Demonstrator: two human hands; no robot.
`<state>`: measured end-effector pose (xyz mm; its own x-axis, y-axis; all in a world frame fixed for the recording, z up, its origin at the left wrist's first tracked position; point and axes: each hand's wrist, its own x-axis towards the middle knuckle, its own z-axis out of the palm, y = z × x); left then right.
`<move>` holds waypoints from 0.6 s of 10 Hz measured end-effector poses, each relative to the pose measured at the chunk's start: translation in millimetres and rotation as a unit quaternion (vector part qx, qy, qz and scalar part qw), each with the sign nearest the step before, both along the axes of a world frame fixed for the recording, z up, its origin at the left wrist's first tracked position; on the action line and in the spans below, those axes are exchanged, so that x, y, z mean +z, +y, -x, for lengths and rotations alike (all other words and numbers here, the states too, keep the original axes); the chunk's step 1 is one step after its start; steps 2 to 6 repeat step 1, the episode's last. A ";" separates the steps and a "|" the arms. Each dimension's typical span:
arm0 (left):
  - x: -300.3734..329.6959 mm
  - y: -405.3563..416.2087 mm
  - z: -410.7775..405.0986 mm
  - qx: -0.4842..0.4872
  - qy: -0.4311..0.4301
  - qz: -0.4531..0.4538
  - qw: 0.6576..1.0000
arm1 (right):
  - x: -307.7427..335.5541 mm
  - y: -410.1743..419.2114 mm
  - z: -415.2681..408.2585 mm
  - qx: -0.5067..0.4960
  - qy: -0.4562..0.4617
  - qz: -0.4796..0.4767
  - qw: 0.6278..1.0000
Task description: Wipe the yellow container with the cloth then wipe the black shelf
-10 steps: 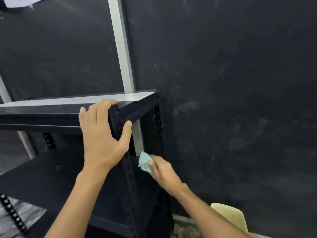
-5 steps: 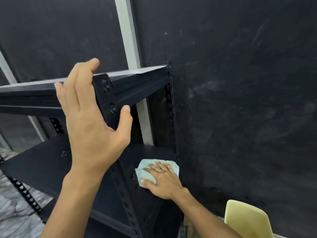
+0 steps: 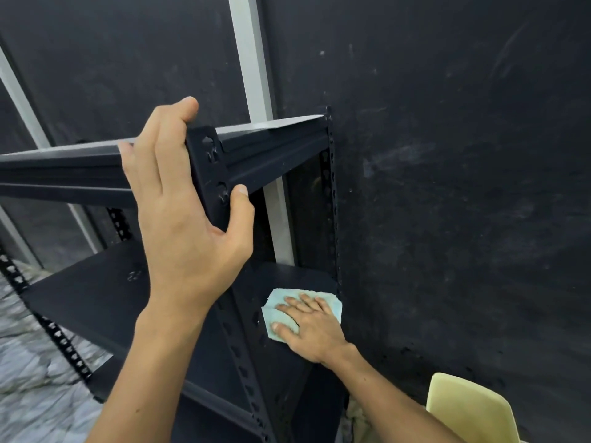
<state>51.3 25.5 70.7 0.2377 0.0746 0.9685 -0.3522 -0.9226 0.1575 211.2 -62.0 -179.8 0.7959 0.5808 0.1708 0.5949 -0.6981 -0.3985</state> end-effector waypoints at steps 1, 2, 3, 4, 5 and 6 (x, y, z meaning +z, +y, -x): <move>0.5 -2.6 4.2 0.011 0.009 -0.003 1.000 | 9.9 -4.5 8.2 0.004 -0.001 -0.039 0.999; 0.5 -2.6 4.2 0.011 0.009 -0.003 1.000 | 9.9 -4.5 8.2 0.004 -0.001 -0.039 0.999; 0.5 -2.6 4.2 0.011 0.009 -0.003 1.000 | 9.9 -4.5 8.2 0.004 -0.001 -0.039 0.999; 0.5 -2.6 4.2 0.011 0.009 -0.003 1.000 | 9.9 -4.5 8.2 0.004 -0.001 -0.039 0.999; 0.5 -2.6 4.2 0.011 0.009 -0.003 1.000 | 9.9 -4.5 8.2 0.004 -0.001 -0.039 0.999; 0.5 -2.6 4.2 0.011 0.009 -0.003 1.000 | 9.9 -4.5 8.2 0.004 -0.001 -0.039 0.999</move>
